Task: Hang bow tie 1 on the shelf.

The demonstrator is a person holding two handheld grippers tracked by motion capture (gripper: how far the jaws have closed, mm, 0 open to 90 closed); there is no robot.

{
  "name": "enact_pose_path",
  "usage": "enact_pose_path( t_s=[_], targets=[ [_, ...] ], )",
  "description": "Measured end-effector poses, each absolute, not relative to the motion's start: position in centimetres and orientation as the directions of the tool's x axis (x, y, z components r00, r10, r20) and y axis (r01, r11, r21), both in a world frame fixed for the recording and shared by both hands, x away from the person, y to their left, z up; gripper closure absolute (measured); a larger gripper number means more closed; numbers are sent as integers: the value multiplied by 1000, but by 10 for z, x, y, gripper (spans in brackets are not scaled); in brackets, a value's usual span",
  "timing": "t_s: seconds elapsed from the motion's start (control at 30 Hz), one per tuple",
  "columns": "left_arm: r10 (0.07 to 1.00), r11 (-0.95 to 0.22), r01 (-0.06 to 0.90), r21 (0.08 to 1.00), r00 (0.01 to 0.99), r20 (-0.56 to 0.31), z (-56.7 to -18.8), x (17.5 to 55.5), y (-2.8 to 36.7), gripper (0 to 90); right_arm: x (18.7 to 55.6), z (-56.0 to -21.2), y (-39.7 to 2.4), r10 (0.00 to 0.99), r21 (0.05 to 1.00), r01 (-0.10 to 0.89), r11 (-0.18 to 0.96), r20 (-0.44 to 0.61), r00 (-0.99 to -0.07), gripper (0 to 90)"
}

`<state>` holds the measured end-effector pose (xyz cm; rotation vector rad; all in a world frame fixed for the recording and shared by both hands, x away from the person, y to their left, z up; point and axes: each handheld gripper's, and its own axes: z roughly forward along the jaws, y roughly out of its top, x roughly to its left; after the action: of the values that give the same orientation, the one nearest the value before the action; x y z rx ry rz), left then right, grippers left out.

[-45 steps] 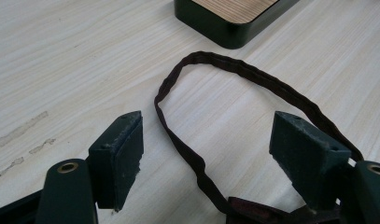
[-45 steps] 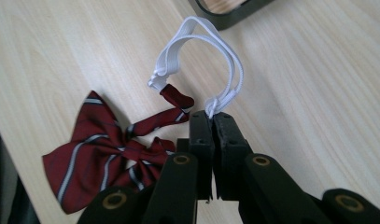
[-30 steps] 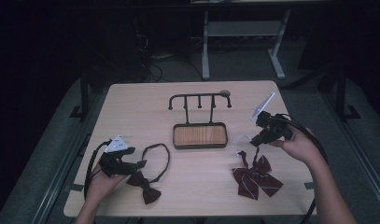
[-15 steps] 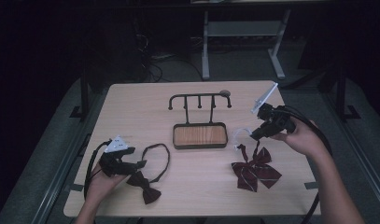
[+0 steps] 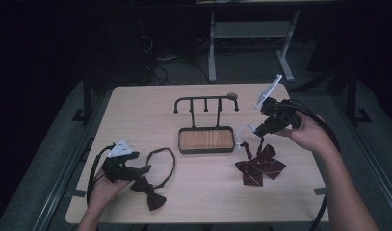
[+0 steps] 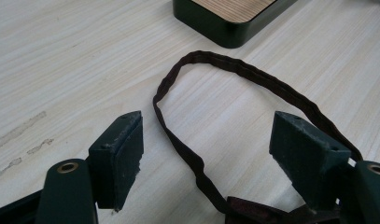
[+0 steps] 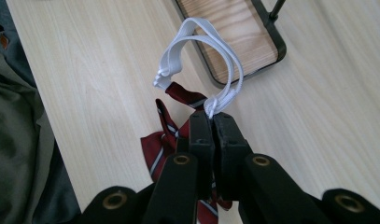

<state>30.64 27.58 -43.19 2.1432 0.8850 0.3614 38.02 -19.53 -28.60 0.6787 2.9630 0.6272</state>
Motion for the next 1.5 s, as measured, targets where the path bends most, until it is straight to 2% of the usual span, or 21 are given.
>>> enact_pose_path(
  t_s=[0.97,1.5],
  targets=[
    [696,-459,479,749,717,-32,-431,306,277,264,407,-253,-173,437,389,401,829,-2,-900,869],
    [691,-460,473,751,722,-32,-431,306,276,265,431,-248,-169,479,368,448,815,6,-878,869]
  ],
)
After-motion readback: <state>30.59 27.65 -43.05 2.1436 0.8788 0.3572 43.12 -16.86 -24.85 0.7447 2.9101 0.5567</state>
